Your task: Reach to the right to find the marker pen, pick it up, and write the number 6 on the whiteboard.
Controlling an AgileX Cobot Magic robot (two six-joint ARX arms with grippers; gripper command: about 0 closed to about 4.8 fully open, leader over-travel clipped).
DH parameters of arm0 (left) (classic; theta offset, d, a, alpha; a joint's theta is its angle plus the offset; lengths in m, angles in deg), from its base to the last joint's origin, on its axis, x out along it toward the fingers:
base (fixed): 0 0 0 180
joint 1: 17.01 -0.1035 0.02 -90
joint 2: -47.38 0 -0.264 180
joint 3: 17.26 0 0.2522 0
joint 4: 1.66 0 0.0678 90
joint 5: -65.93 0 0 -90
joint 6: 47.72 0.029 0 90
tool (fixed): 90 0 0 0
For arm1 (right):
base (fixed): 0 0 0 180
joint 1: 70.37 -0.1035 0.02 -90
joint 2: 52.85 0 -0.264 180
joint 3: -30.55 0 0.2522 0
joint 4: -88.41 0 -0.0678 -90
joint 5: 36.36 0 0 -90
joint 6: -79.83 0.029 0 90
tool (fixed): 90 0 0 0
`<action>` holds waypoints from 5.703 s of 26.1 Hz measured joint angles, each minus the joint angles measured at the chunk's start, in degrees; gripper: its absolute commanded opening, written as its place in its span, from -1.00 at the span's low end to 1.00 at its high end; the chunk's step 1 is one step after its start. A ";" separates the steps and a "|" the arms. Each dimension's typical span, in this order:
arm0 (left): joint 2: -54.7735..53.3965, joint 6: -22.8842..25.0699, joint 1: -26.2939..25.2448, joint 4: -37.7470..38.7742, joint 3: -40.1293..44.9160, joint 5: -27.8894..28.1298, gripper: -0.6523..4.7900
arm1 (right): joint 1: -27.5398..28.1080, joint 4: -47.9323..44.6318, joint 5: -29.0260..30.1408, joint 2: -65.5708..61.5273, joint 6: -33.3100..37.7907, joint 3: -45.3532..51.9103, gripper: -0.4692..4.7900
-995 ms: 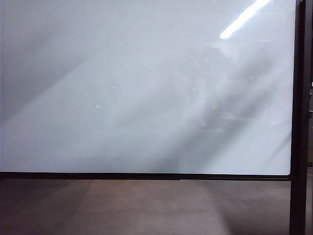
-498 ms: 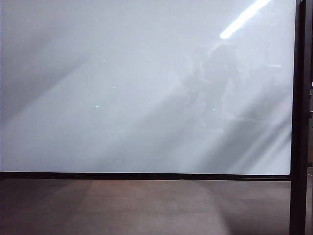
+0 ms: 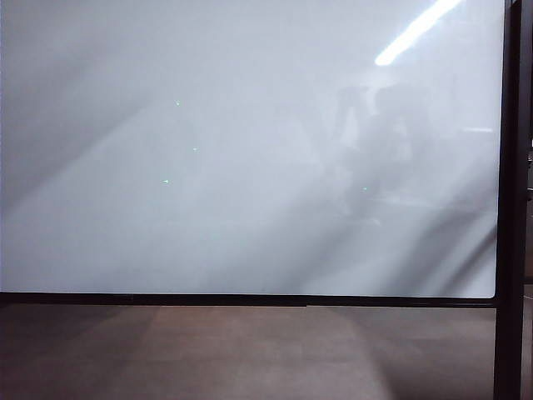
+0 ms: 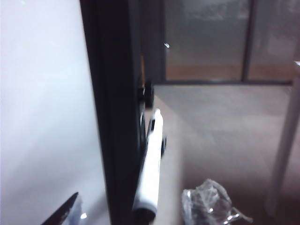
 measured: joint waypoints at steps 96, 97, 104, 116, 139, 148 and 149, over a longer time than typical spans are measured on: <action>1.46 0.87 -1.27 2.49 -0.02 1.18 -0.78 | -38.88 32.09 -9.99 37.09 -1.16 -13.42 -0.70; 1.60 0.90 -1.73 3.08 -0.02 1.29 -0.78 | -39.95 32.15 -10.58 36.39 -1.81 -13.42 -0.70; 2.14 0.83 -3.80 5.16 -0.02 1.55 -0.78 | -43.12 30.32 -10.91 30.01 -2.40 -13.44 -0.70; 2.14 0.83 -4.59 2.14 4.44 1.22 -0.78 | -45.16 23.65 -14.47 23.98 -1.46 -13.33 -0.70; 2.08 0.83 -4.57 -3.85 8.11 0.87 -0.78 | -47.12 22.73 -23.19 17.92 -3.91 -13.51 -0.70; 2.08 0.83 -4.57 -3.85 8.11 0.87 -0.78 | -47.12 20.06 -23.17 16.20 -3.91 -13.70 -0.70; 2.08 0.83 -4.57 -3.85 8.11 0.87 -0.78 | -47.12 20.02 -23.17 15.93 -3.93 -13.70 -0.70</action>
